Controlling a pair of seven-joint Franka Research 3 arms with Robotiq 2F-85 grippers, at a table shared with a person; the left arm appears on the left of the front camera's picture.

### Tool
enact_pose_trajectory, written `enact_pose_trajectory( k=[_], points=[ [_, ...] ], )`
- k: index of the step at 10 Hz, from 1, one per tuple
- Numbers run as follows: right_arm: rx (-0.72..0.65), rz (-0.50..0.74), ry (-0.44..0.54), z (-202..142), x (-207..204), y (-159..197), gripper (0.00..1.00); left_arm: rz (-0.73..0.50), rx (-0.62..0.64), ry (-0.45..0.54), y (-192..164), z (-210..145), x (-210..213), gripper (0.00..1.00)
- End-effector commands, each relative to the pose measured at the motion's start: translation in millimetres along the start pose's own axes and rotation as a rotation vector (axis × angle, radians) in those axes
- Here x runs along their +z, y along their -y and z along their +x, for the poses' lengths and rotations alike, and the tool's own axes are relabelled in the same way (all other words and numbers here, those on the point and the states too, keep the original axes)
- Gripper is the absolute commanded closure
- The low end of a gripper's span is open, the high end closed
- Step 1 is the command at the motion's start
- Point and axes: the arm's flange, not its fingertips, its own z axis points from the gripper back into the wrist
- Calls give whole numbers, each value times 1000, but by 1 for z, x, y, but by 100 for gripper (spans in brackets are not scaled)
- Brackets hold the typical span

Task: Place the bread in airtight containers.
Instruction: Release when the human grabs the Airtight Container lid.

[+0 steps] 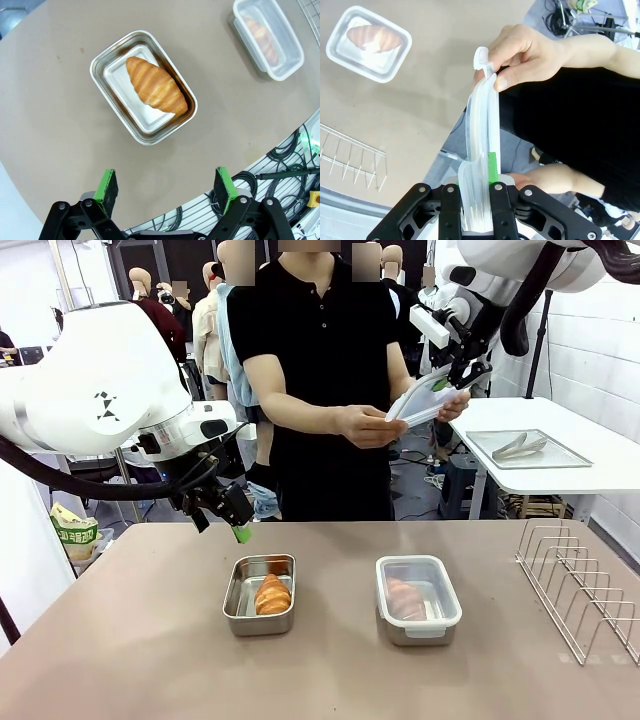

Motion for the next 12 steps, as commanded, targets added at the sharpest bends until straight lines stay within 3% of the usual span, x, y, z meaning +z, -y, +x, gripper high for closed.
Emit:
enact_pose_trajectory(
  k=[1, 7, 12],
  points=[
    [5, 5, 4, 3, 3, -1, 96, -2, 1, 2, -1, 0, 0, 0],
    [-12, 21, -6, 3, 5, -2, 2, -2, 1, 2, -1, 0, 0, 0],
    [-6, 32, -7, 2, 5, -2, 0, -2, 1, 2, -1, 0, 0, 0]
  ],
)
